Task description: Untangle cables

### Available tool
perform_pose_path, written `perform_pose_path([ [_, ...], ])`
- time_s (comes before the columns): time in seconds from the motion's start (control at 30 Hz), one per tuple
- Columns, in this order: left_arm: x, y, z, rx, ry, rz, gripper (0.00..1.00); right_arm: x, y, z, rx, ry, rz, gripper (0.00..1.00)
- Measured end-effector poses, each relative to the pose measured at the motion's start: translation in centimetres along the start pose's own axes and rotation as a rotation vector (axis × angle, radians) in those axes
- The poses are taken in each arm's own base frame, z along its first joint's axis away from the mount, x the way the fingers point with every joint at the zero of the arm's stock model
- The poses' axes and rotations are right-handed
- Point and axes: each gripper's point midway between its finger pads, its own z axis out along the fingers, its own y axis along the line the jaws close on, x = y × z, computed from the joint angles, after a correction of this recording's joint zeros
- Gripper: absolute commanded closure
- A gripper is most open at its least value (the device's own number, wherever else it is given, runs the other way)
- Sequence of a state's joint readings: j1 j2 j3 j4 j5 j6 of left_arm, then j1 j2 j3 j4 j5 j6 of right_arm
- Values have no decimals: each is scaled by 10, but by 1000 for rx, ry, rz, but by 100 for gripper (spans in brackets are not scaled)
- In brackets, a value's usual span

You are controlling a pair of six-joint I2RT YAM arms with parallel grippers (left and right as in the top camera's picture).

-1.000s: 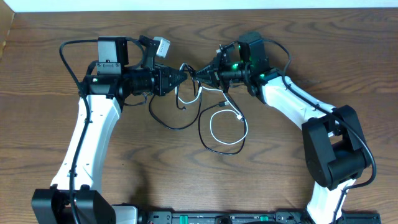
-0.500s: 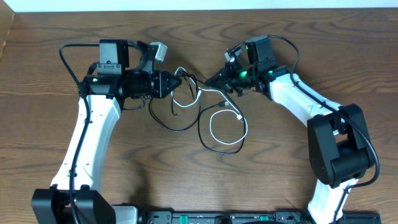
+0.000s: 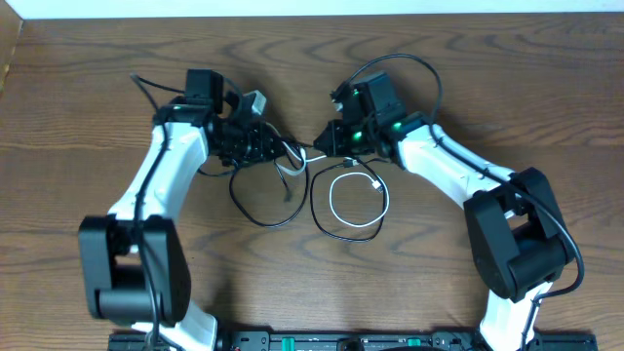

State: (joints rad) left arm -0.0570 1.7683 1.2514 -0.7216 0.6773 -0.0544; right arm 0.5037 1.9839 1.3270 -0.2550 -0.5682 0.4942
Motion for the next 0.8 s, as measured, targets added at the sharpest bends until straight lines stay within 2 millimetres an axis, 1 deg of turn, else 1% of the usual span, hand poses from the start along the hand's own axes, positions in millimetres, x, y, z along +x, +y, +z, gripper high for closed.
perform_pose_path([
  [0.07,3,5,8,-5,23,-19,41,2,2,4,20,-3,-31,98],
  [0.2,2,10,16,-8,35,-25,39,5,3,9,60,-14,-73,96],
  [0.23,2,10,17,-8,34,-24,40,4,3,10,67,-18,-79,96],
  [0.3,1,12,17,-16,32,-22,47,3,1,10,80,-25,-87,96],
  [0.33,1,16,18,-33,32,-24,52,2,0,10,87,-28,-89,93],
  [0.4,1,22,20,-62,35,-28,56,2,-1,10,92,-29,-93,90],
  [0.43,2,27,22,-83,39,-37,69,3,-2,9,96,-26,-91,88],
  [0.47,3,31,24,-95,46,-43,88,4,-3,9,98,-22,-88,86],
  [0.5,3,35,26,-108,49,-44,93,5,-3,9,99,-19,-87,82],
  [0.6,1,43,29,-139,45,-48,93,7,-2,9,92,-8,-89,82],
  [0.67,-4,43,29,-142,26,-38,93,7,-2,9,88,-7,-101,77],
  [0.73,-7,42,30,-133,17,-13,93,6,0,8,69,-6,-114,76],
  [0.8,-7,35,30,-91,23,41,93,3,4,6,25,-5,-115,72],
])
